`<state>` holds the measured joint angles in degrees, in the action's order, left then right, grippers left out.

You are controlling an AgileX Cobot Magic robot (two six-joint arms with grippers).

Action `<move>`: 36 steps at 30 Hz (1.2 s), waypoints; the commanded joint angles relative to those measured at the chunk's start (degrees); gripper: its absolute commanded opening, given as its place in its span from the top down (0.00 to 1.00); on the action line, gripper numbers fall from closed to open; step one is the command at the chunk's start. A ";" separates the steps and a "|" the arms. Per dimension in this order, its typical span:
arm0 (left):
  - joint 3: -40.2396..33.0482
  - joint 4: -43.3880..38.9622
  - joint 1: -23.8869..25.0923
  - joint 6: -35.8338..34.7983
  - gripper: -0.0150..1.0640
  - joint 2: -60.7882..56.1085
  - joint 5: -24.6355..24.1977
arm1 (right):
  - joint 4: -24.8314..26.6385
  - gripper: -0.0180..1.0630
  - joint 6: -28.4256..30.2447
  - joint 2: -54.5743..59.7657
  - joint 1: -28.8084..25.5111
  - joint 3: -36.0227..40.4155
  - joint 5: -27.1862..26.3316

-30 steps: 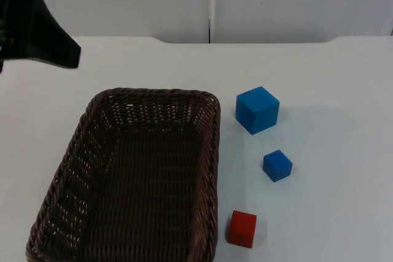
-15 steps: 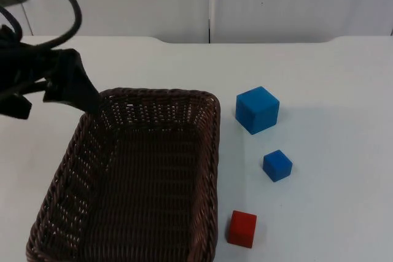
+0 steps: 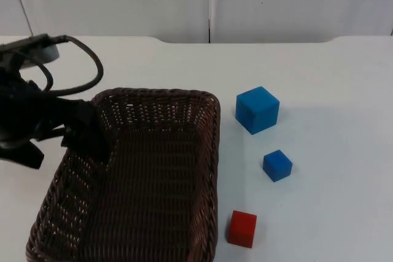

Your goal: Pick up the basket with the left hand and place the largest block into the basket with the right hand.

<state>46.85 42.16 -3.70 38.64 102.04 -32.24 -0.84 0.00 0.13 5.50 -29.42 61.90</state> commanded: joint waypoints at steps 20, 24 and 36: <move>0.22 2.40 -3.10 0.06 0.02 7.92 3.25 | -0.07 0.01 0.00 -0.13 -0.25 -0.09 -0.08; 0.22 2.40 -3.10 0.06 0.06 8.01 3.60 | -0.07 0.01 0.00 -0.13 -0.25 -0.09 -0.08; 0.22 4.26 -3.10 0.06 0.65 8.14 2.56 | -0.07 0.01 0.00 -0.13 -0.25 -0.09 -0.08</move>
<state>46.93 45.46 -6.47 38.64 110.17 -29.27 -0.84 0.00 0.13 5.50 -29.42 61.90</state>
